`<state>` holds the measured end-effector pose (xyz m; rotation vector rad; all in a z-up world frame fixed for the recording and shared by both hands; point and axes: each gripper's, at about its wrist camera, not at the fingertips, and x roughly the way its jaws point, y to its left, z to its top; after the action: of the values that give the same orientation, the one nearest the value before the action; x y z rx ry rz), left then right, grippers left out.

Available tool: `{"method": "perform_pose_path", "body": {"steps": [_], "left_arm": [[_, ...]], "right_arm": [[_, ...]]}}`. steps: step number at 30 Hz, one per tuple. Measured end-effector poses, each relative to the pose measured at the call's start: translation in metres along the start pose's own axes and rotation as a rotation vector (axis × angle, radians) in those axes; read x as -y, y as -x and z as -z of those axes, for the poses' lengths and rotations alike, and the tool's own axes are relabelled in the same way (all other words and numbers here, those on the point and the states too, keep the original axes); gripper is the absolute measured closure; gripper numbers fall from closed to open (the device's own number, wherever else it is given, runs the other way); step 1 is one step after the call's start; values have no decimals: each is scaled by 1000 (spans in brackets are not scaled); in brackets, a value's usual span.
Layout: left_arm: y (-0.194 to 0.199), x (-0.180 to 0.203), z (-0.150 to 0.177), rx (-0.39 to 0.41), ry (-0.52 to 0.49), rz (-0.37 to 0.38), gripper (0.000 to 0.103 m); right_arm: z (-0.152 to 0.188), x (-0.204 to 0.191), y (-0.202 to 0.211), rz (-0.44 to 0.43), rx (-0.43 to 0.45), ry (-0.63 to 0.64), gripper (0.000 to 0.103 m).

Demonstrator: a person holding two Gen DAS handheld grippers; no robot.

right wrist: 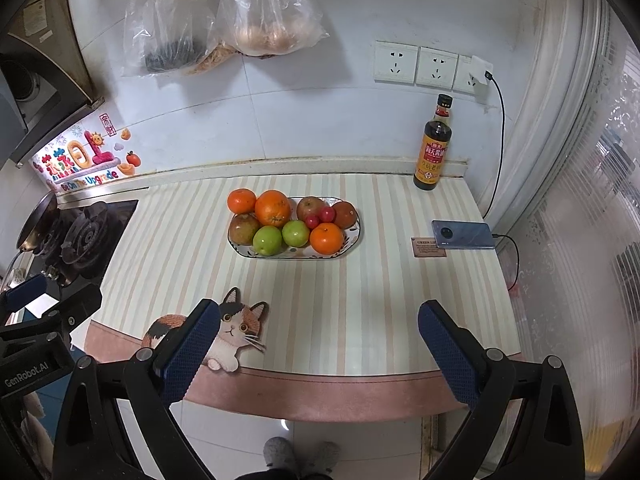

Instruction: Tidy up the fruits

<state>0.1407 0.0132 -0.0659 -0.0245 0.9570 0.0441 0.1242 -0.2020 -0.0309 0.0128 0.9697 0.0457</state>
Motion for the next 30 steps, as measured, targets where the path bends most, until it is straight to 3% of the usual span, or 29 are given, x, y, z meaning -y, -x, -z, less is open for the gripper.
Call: {"method": "perform_pose_path", "body": {"steps": [30], "left_arm": [[5,3,8,1,-3,10,0]], "right_arm": [[3,-4,9,-10,1,24,2]]}}
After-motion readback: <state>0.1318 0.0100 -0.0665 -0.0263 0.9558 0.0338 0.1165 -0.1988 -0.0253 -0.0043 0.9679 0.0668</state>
